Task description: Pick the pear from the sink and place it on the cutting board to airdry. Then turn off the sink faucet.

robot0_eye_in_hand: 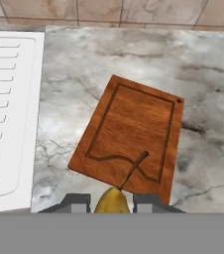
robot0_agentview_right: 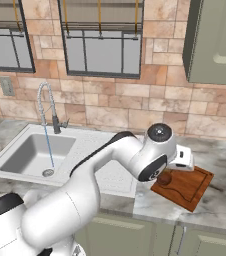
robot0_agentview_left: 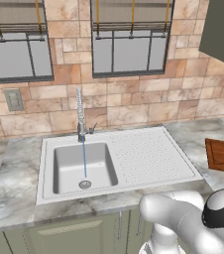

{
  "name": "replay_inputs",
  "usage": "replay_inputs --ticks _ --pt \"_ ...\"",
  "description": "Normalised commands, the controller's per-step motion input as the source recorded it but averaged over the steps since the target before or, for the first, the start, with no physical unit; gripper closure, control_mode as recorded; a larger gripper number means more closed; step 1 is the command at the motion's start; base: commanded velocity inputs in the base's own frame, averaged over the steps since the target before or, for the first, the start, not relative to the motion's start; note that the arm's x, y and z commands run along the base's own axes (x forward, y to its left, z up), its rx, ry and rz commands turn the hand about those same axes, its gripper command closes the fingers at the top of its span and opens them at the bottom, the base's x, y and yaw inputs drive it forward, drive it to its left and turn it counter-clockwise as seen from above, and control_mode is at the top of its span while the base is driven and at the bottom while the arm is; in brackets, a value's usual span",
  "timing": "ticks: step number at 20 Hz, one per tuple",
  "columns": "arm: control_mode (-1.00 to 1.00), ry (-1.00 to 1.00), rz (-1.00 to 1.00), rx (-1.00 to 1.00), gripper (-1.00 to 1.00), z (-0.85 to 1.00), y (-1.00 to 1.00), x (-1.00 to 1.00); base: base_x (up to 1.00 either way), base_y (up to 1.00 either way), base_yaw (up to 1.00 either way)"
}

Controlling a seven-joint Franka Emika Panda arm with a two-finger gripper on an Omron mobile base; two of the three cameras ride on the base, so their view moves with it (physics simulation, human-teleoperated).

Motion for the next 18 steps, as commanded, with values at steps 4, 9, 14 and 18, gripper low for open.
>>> replay_inputs --ticks 4,9,14,18 --pt "-1.0 0.0 0.0 0.0 1.0 -0.14 -0.07 0.09 0.0 0.0 0.0" --pt "-1.0 0.0 0.0 0.0 1.0 -0.19 -0.05 0.03 0.0 0.0 0.0" --pt "-1.0 0.0 0.0 0.0 1.0 -0.19 -0.04 0.05 0.0 0.0 0.0" --pt "-1.0 0.0 0.0 0.0 1.0 -0.21 -0.02 0.07 0.0 0.0 0.0"
